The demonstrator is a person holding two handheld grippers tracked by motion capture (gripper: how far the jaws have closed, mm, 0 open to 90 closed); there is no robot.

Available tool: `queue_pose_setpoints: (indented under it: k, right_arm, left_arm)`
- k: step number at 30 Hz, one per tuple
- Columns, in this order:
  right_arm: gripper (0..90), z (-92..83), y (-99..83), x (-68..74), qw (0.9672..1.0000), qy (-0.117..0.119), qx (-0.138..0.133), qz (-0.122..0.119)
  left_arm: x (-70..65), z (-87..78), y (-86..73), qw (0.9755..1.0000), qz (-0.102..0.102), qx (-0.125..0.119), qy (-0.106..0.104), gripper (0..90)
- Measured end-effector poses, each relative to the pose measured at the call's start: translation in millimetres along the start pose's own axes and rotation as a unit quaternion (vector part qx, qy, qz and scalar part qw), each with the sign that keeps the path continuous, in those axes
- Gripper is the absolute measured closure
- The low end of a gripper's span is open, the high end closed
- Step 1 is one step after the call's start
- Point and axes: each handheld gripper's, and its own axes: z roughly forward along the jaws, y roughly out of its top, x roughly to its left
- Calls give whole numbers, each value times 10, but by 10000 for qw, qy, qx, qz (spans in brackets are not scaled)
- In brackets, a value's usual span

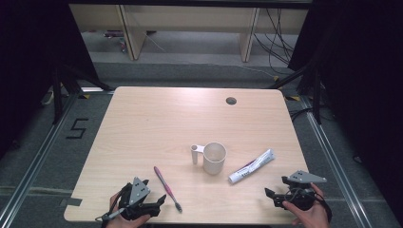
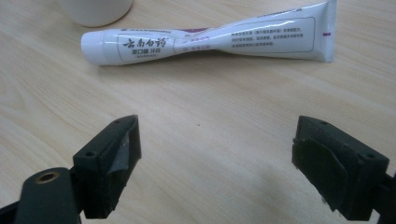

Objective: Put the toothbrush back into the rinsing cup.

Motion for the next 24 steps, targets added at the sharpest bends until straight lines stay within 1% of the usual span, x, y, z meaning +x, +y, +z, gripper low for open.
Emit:
queue_pose_setpoints:
  k: [1, 2, 3, 5, 6, 7, 9, 10, 12, 13, 14, 15, 16, 17, 18, 19, 20, 23, 24]
  right_arm:
    - [165, 5, -3, 5, 10000, -1, -25, -20]
    - [166, 10, -4, 5, 10000, -1, -14, -42]
    - [168, 15, -6, 3, 10000, 40, -4, -34]
    - [176, 12, -2, 15, 10000, 72, -3, -29]
    - [182, 14, -3, 10, 9999, 41, -18, -106]
    - [186, 11, -1, 14, 9999, 49, 2, -103]
    - [185, 14, 2, 13, 9998, 75, -24, -173]
    - [186, 10, 4, 17, 9999, 46, -15, -153]
    - [186, 13, 3, 13, 9999, 39, 3, -124]
    - [186, 14, 0, 7, 9999, 26, -27, -147]
    - [187, 14, 0, 8, 9999, 53, -3, -103]
    - [189, 8, 1, 8, 9999, 13, 0, -104]
    - [189, 14, 3, -1, 9999, 32, -31, -142]
    - [188, 19, 1, -4, 9999, 67, -41, -142]
    - [189, 10, 2, 3, 10000, 37, 2, -88]
    - [190, 11, 1, 1, 9999, 39, -12, -102]
    - [191, 10, 2, -4, 9999, 43, -3, -121]
    - [192, 8, 3, -7, 9999, 32, 10, -110]
    - [193, 7, 3, -5, 9999, 54, -1, -94]
  left_arm:
    - [-2, 1, 1, 10000, 1, -3, 0, 205]
    - [-18, 15, 1, 9999, -99, -97, -11, 205]
    - [-5, 3, 4, 10000, 10, -12, -15, 205]
    - [-5, -1, 5, 10000, -8, -14, -4, 205]
    - [0, -2, 4, 10000, -14, -25, 2, 205]
    - [9, -4, 1, 10000, 13, -40, 2, 205]
    - [18, -5, 7, 10000, -25, -36, 45, 205]
    - [23, -5, 9, 10000, -40, -43, 29, 205]
    - [29, -7, 20, 9998, -174, -122, -11, 205]
    - [35, -15, 31, 9997, -213, -139, -37, 205]
    - [29, -11, 36, 9994, -267, -209, -58, 205]
    - [44, -21, 42, 9998, -154, -115, -64, 205]
    - [43, -13, 45, 9998, -177, -109, -77, 205]
    - [46, -8, 46, 9998, -156, -76, -78, 205]
    - [47, -2, 47, 9998, -136, -54, -98, 205]
    - [33, 14, 49, 9997, -215, -92, -88, 205]
    - [46, 14, 52, 9999, -129, -29, -89, 205]
    - [49, 26, 60, 9998, -146, -51, -99, 206]
    - [51, 22, 63, 9999, -140, -20, -97, 207]
